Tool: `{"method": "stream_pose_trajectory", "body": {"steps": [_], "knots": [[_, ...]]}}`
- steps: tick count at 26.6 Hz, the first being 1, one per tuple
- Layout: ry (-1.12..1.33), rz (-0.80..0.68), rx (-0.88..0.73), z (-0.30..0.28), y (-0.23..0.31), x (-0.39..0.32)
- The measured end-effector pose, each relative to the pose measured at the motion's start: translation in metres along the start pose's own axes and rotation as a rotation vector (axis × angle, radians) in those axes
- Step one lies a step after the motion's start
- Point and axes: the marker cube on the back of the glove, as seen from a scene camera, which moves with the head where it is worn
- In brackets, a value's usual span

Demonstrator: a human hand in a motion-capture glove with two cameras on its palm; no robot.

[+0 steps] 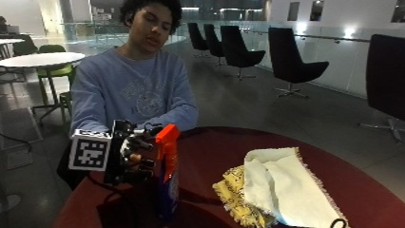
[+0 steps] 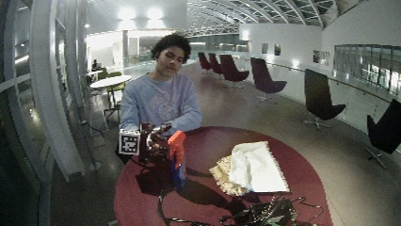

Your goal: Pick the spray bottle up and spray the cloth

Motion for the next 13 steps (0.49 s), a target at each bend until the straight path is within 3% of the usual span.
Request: {"method": "stream_pose_trajectory", "body": {"steps": [13], "knots": [[0.159,0.129,0.137,0.036,-0.066,0.034]]}}
